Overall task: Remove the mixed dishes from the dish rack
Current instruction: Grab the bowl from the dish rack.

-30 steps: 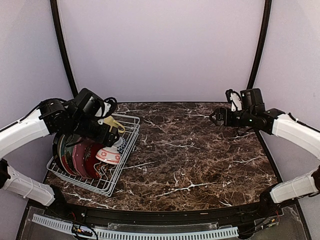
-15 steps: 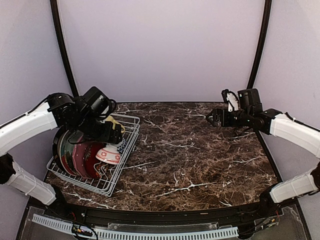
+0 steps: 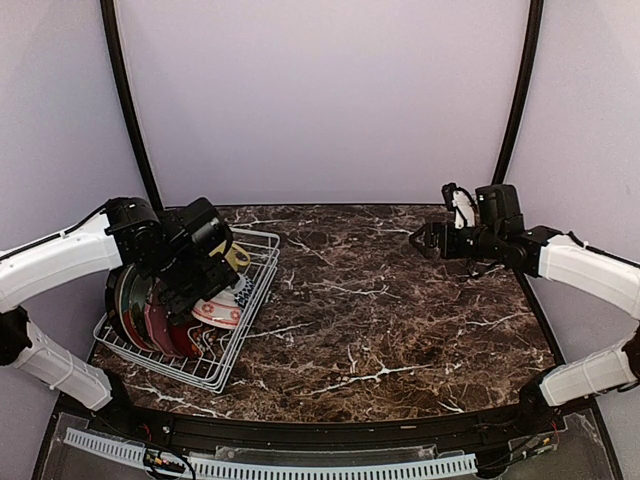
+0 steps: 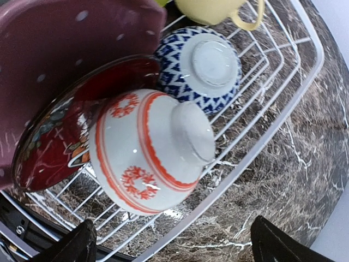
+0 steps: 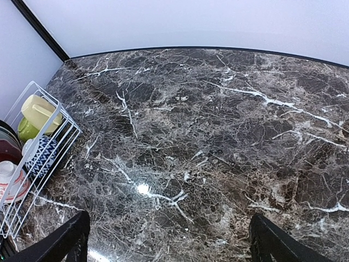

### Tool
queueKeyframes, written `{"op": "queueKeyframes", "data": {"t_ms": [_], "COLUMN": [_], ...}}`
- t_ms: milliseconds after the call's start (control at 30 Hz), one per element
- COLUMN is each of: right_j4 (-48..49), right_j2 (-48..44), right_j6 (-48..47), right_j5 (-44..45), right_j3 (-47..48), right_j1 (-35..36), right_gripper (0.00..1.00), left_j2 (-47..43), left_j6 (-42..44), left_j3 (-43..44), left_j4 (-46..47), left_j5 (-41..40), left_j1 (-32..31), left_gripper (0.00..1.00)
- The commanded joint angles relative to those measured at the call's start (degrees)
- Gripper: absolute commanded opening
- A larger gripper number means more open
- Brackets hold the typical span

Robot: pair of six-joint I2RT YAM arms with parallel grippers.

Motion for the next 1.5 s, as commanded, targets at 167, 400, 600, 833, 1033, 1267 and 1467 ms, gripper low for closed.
{"op": "queueKeyframes", "data": {"t_ms": [167, 400, 600, 833, 1033, 1267, 1467], "right_j4": [4.73, 7.41, 6.42, 5.53, 5.19, 5.7, 5.68], "right_j2": [-0.93, -2.8, -3.76, -5.28, -6.03, -5.42, -5.27], "right_j6": [0.6, 1.73, 0.49, -0.73, -1.15, -0.82, -0.78], "right_j5": [-1.78, -3.22, -1.7, 1.07, 2.02, 1.62, 1.77], "right_j3": [-2.14, -4.57, -4.66, -5.51, -5.89, -6.03, -6.0], "right_j1": [0.38, 0.34, 0.38, 0.31, 0.25, 0.31, 0.33], "right_gripper": [0.99, 0.99, 0.99, 0.99, 0.99, 0.99, 0.99], "left_j2": [-2.43, 0.61, 3.83, 6.58, 7.95, 9.56, 10.68], "left_j6": [-20.02, -25.71, -26.93, -28.6, -27.57, -26.79, -26.23], "left_j3": [-5.18, -5.83, -3.02, -2.24, -1.01, -1.6, -0.93], "left_j4": [1.86, 4.37, 1.9, -0.31, -1.15, 1.02, 0.32], "left_j5": [-1.49, 0.34, -1.39, 1.21, 0.03, 1.31, 0.89], "left_j1": [-0.27, -0.11, 0.08, 2.37, 3.64, 5.22, 5.25], "left_gripper": [0.99, 0.99, 0.99, 0.99, 0.99, 0.96, 0.82]}}
